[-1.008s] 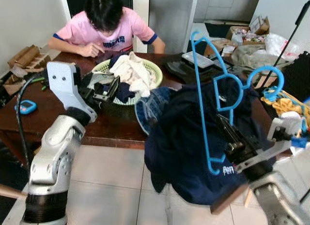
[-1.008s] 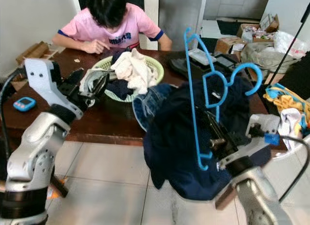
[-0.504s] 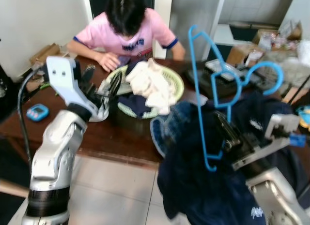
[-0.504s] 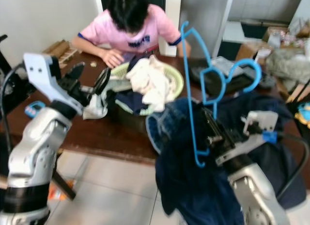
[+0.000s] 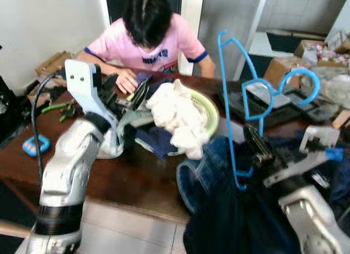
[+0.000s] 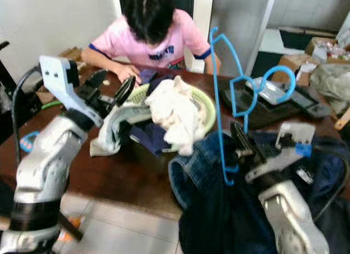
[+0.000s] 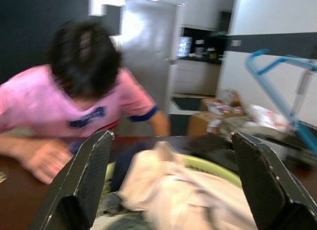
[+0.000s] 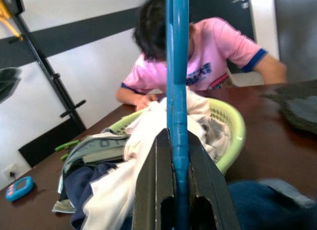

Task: Hang hanger

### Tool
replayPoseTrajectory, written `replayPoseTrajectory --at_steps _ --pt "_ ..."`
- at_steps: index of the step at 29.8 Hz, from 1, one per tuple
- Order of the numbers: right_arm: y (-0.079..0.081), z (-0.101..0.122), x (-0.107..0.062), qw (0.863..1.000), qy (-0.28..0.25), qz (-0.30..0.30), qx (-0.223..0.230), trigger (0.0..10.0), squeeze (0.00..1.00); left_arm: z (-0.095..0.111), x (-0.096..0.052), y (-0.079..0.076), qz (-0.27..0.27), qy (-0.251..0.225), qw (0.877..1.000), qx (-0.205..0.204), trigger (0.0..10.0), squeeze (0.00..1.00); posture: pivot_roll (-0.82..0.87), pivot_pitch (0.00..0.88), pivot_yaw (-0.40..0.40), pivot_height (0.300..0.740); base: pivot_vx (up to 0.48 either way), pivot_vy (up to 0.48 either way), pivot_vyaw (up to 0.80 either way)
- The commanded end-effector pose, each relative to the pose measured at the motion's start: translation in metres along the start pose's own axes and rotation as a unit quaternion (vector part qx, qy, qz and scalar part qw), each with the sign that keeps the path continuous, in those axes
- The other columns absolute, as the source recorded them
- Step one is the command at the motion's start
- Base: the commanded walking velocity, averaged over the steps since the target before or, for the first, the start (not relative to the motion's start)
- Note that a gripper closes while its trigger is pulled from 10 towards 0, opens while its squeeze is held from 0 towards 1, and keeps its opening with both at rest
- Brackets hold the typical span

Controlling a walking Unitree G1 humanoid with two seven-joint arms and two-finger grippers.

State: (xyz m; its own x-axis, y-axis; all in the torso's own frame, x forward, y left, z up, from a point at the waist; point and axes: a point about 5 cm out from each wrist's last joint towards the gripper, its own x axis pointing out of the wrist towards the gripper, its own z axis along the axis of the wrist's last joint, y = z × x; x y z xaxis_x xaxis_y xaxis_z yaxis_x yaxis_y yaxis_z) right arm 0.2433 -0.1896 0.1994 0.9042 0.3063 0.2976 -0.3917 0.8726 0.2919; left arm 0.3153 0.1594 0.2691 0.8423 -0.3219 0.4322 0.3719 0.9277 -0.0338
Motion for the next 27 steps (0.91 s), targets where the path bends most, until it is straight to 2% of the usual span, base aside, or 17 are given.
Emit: replayPoseTrajectory --at_steps 1,7,11,15,20,22,23,27 --pt "-0.005 0.002 -0.003 1.0 0.001 -0.017 -0.008 10.0 0.0 -0.002 0.001 -0.006 -0.012 0.006 1.0 -0.006 10.0 0.0 0.04 0.085 -0.036 0.74 0.319 0.0 -0.8" --pt "-0.006 0.002 -0.003 1.0 -0.003 -0.021 -0.006 10.0 0.0 -0.009 0.0 -0.002 0.008 0.026 1.0 -0.01 10.0 0.0 0.05 0.088 -0.038 0.74 0.138 0.0 0.0" --pt "-0.006 0.003 -0.001 1.0 -0.002 -0.021 -0.009 10.0 0.0 -0.008 0.003 -0.009 -0.045 0.031 0.998 -0.005 10.0 0.0 0.05 0.088 -0.038 0.74 0.0 0.0 0.0" --pt "-0.005 0.002 0.0 1.0 0.003 -0.021 -0.017 10.0 0.0 -0.006 0.008 -0.006 -0.049 0.029 0.998 0.006 10.0 0.0 0.05 0.084 -0.04 0.74 0.0 0.0 -0.69" --pt "-0.006 0.003 0.0 1.0 0.003 -0.023 -0.018 10.0 0.0 -0.008 0.018 0.01 -0.009 0.041 0.998 0.039 10.0 0.0 0.04 0.082 -0.039 0.74 0.0 0.0 -0.8" --pt "-0.006 0.004 -0.001 1.0 0.001 -0.023 -0.017 10.0 0.0 -0.01 0.021 0.016 0.005 0.048 0.998 0.05 10.0 0.0 0.03 0.08 -0.038 0.74 0.0 0.0 0.0" --pt "-0.006 0.006 -0.001 1.0 -0.002 -0.023 -0.018 10.0 0.0 -0.012 0.027 0.026 0.03 0.056 0.995 0.073 10.0 0.0 0.03 0.078 -0.036 0.74 0.0 0.0 0.0" --pt "-0.005 0.006 -0.002 1.0 -0.003 -0.022 -0.02 10.0 0.0 -0.013 0.03 0.034 0.05 0.061 0.993 0.088 10.0 0.0 0.02 0.078 -0.035 0.74 0.0 0.0 0.0"
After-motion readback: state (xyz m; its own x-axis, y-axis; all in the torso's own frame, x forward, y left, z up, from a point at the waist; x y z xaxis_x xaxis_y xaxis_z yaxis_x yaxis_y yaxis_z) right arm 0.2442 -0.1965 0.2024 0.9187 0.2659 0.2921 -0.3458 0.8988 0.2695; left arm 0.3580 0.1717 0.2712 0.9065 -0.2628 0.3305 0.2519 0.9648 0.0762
